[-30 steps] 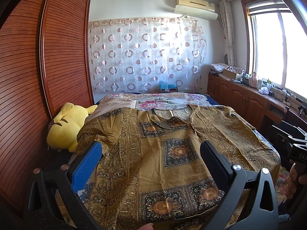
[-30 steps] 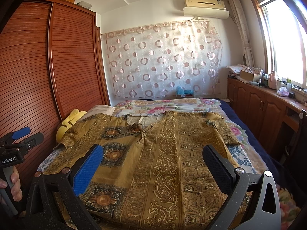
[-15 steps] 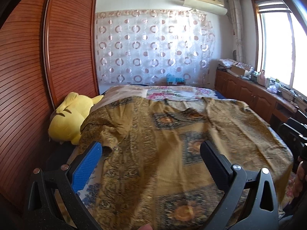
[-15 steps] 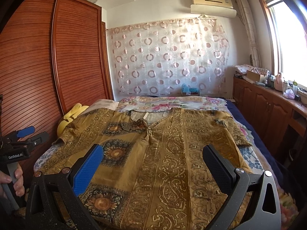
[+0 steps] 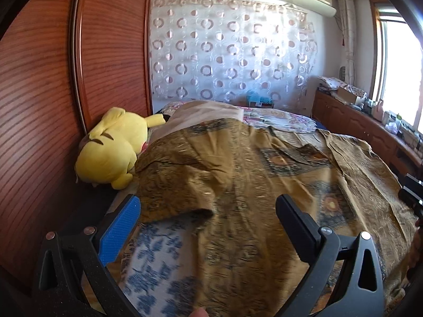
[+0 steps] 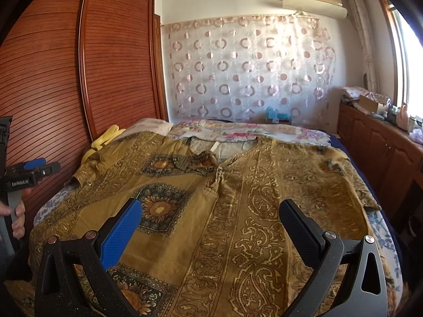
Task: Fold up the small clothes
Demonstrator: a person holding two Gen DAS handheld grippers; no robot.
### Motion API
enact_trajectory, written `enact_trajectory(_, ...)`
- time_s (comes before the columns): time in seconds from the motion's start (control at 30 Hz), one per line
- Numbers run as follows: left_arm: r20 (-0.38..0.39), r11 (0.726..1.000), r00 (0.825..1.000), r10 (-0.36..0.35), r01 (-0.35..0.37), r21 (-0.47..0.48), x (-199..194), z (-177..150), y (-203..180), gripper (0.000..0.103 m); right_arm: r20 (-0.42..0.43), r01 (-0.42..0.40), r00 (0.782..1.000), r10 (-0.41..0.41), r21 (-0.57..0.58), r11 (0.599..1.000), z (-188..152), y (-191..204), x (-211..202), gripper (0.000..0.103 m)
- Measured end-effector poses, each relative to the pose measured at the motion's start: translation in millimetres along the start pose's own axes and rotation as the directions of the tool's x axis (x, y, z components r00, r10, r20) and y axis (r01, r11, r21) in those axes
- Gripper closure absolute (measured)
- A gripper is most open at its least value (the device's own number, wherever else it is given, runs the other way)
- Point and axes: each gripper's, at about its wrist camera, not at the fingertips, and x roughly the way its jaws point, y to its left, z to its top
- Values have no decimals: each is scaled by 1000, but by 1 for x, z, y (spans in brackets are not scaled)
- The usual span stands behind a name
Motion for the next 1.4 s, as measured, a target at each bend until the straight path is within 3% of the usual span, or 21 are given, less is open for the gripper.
enact_trajectory(0.2,-63,999,998,-24,21,-40,25,6,33,1,-67,-20,998,19,-24,1000,5,-4,12,0)
enact_trajectory(0.47,-171,997,985,-19,7,-74,60,5,63,20,-154,-41,988,33,-48,998,7,-1,31,0)
enact_trajectory(0.73,-341,998,940,29,-47,-43,112,0,73,21,-166,-53,985,48,-25,998,8,-4,38,0)
enact_trajectory(0.9,-366,997,931,1,-27,-66,120,-3,77,21,-161,-49,986,46,-15,999,8,-4,42,0)
enact_trajectory(1.0,-357,994,932,-69,35,-102,117,-4,79,40,-160,-47,986,44,-15,999,7,-3,42,0)
enact_trajectory(1.07,-348,993,934,-88,54,-105,114,-3,76,61,-157,-45,987,42,-18,999,7,-3,42,0)
enact_trajectory(1.1,-341,996,938,-55,30,-78,111,-2,73,64,-155,-44,987,41,-19,999,7,-2,42,0)
enact_trajectory(1.17,-328,1000,945,1,-9,-24,105,0,66,84,-151,-41,988,37,-21,999,6,-1,41,0)
enact_trajectory(1.27,-303,1000,953,7,-2,16,97,3,57,93,-148,-40,988,37,-21,999,6,-1,40,0)
enact_trajectory(1.33,-260,998,965,25,-10,57,86,10,49,94,-145,-40,989,36,-19,999,5,-2,39,0)
enact_trajectory(1.4,-219,997,976,-3,19,74,75,23,38,94,-147,-37,989,34,-17,999,5,-2,38,0)
